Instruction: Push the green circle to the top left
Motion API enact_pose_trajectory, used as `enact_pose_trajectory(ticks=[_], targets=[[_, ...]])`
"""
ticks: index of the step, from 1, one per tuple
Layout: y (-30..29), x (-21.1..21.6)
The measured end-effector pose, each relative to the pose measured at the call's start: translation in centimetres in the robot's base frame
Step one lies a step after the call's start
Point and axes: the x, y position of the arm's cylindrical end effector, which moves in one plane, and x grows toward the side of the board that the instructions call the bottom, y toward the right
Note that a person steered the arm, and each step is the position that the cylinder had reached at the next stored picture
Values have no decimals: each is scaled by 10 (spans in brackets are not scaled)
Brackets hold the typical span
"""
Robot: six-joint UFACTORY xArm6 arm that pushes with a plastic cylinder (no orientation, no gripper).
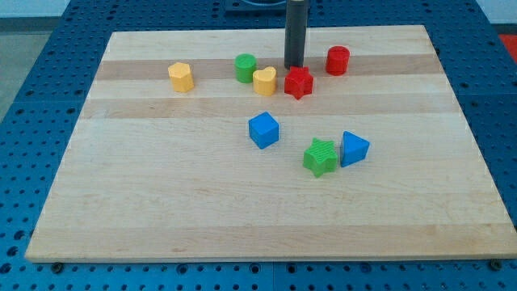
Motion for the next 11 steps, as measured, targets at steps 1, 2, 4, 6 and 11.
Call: enact_pose_trajectory(ticks=[1,2,4,6,11], targets=[[-15,8],[-46,8],[-104,8],[-162,8],[-244,-20]])
